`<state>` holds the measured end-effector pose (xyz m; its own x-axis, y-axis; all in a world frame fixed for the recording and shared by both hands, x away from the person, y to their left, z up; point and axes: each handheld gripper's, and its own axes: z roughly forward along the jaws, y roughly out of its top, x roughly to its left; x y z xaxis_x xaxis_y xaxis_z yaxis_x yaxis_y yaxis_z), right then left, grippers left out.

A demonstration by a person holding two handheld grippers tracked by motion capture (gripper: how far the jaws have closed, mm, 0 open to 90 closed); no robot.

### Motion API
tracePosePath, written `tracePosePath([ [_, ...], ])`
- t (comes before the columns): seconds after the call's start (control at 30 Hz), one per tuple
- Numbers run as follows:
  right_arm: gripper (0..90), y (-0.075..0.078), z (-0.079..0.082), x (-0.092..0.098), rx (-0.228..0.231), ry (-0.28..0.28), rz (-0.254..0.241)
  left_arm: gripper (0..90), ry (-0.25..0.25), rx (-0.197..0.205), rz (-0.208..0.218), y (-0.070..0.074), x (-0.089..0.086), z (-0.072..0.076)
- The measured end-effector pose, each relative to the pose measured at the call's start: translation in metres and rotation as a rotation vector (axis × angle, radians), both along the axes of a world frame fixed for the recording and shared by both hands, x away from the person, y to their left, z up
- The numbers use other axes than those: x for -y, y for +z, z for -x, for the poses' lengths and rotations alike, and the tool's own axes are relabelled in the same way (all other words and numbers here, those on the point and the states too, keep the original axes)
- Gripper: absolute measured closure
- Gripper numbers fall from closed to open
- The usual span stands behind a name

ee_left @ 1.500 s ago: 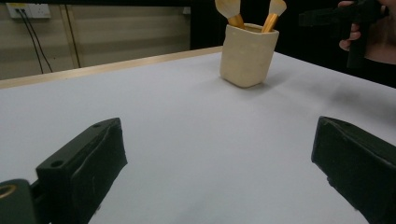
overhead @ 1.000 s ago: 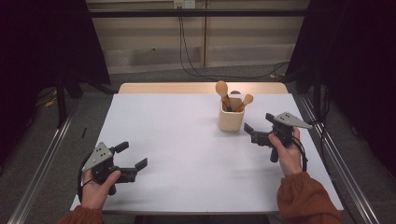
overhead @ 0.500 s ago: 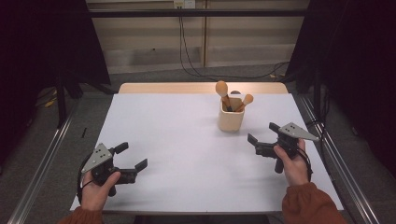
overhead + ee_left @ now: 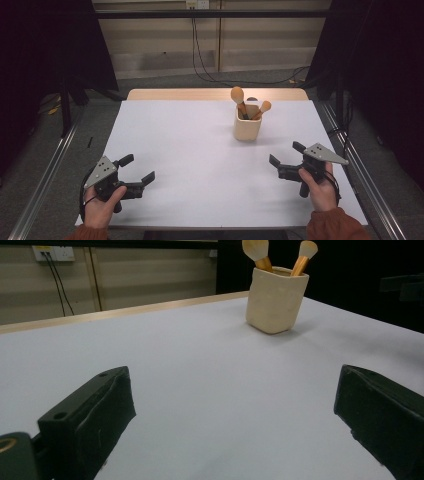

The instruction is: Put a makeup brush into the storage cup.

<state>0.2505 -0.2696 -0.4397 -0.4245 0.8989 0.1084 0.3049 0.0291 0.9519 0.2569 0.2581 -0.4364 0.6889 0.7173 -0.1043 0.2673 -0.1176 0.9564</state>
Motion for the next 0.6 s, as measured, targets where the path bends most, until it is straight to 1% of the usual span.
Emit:
tracePosePath([
  [0.1, 0.7, -0.001, 0.006, 0.002, 0.002, 0.002, 0.014, 2.5, 0.002, -0.002, -0.006, 0.0, -0.001, 0.001],
  [0.17, 0.7, -0.001, 0.01, 0.003, -0.003, 0.0, 0.009, 2.5, 0.004, -0.004, -0.005, 0.0, -0.001, 0.002],
  [0.27, 0.6, -0.004, 0.016, 0.006, -0.004, -0.003, 0.033, 2.5, 0.005, -0.007, -0.011, -0.001, -0.001, 0.003],
  [0.33, 0.6, -0.005, 0.019, 0.008, -0.005, -0.012, 0.015, 2.6, 0.002, -0.006, -0.01, -0.001, -0.001, 0.003],
  [0.53, 0.5, -0.007, 0.03, 0.015, -0.007, -0.025, 0.015, 2.6, -0.002, -0.011, -0.019, -0.002, -0.001, 0.006],
  [0.6, 0.5, -0.008, 0.034, 0.016, -0.008, -0.03, 0.02, 2.6, 0.005, -0.018, -0.017, -0.002, -0.002, 0.009],
])
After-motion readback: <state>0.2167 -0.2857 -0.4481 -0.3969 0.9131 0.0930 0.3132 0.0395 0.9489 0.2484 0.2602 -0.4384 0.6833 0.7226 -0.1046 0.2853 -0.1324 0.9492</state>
